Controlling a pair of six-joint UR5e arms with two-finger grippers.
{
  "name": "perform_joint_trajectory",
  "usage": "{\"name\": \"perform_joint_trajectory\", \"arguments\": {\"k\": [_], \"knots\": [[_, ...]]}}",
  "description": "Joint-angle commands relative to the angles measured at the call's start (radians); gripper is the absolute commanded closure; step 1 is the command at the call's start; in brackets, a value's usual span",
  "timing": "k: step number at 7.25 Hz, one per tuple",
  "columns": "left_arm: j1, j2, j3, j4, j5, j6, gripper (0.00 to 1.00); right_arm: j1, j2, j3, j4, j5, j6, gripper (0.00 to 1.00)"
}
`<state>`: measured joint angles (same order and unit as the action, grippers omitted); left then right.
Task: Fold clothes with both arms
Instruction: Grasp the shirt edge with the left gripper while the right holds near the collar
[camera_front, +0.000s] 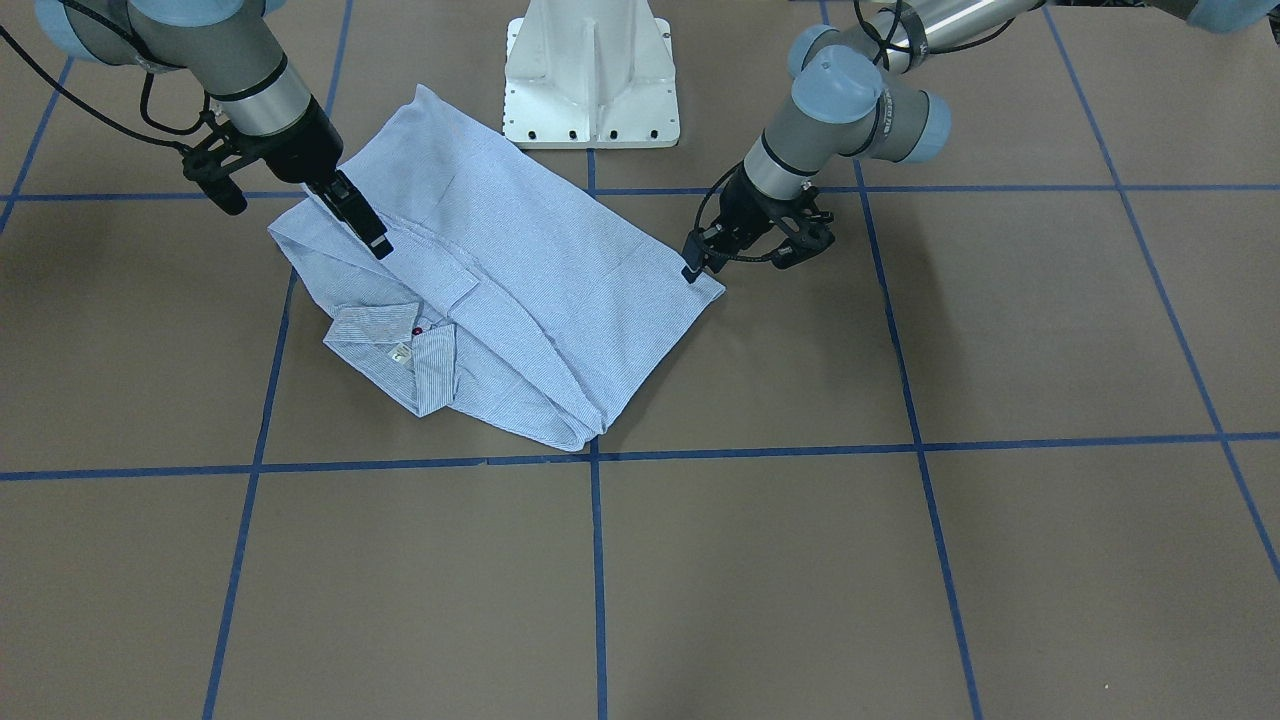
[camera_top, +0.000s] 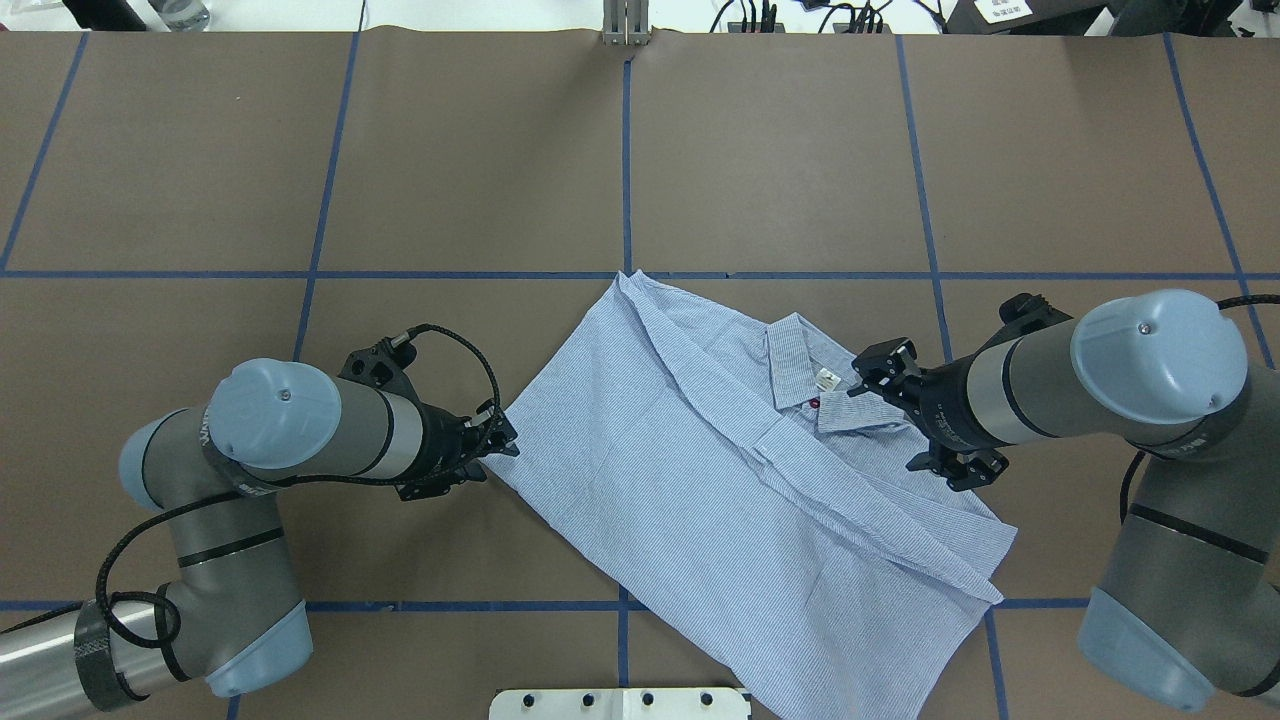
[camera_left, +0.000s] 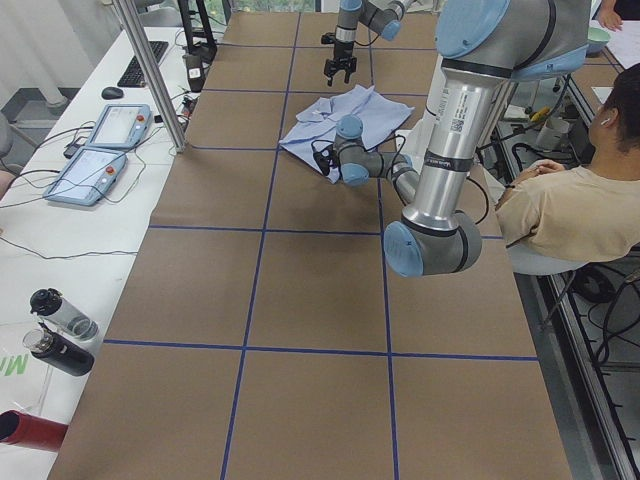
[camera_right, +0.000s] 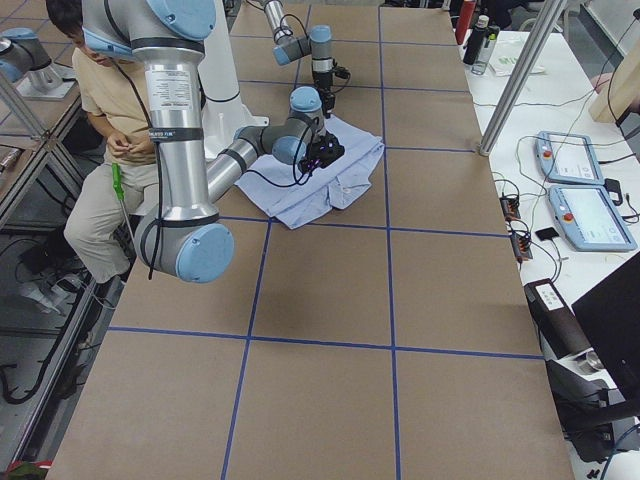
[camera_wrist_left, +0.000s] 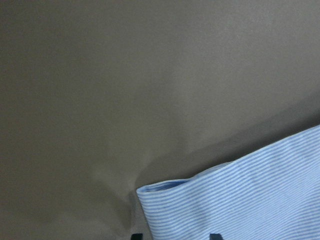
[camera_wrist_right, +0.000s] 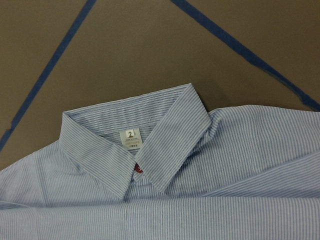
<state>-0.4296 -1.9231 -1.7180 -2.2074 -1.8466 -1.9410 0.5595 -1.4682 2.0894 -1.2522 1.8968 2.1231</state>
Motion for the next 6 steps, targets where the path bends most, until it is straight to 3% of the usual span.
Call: {"name": "perform_joint_trajectory", "arguments": {"k": [1, 2, 4, 6], "knots": [[0.0, -0.004, 0.014, 0.0, 0.007, 0.001, 0.48, 0.0, -0.001, -0.006, 0.0, -0.001, 0.0, 0.0], [0.0, -0.005, 0.015, 0.0, 0.013, 0.001, 0.51, 0.0, -0.01, -0.006, -0.001, -0.001, 0.0, 0.0], [-0.006, -0.004, 0.021, 0.0, 0.021, 0.001, 1.0, 0.002, -0.012, -0.003, -0.004, -0.001, 0.0, 0.0], [-0.027, -0.004, 0.021, 0.001, 0.026, 0.011, 1.0, 0.002, -0.011, -0.002, -0.006, -0.001, 0.0, 0.0]]}}
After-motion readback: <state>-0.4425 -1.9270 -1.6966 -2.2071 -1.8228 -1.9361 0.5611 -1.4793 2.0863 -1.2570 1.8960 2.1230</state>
